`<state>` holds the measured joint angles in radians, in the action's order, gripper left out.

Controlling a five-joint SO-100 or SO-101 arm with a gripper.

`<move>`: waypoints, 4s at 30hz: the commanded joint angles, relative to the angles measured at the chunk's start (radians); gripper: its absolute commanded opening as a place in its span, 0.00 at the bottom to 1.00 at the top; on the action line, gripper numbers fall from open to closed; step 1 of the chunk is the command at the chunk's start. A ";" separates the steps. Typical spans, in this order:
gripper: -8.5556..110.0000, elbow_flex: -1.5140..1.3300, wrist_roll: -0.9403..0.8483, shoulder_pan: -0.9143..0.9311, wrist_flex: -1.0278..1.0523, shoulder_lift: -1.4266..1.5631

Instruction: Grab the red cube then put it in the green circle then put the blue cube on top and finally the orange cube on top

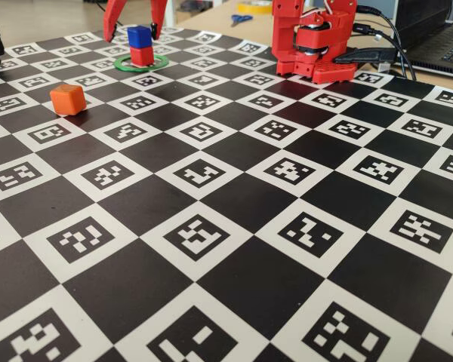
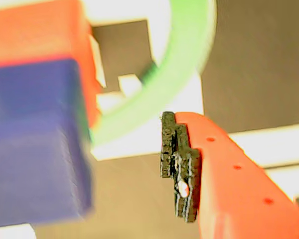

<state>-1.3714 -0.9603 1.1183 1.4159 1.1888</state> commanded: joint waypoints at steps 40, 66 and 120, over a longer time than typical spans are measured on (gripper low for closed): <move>0.41 0.410 0.732 -0.494 0.314 0.334; 0.41 0.439 1.244 -0.798 0.253 0.137; 0.41 0.877 1.465 -0.696 0.086 -0.503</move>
<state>-0.5752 0.4939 0.4126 1.5110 0.6504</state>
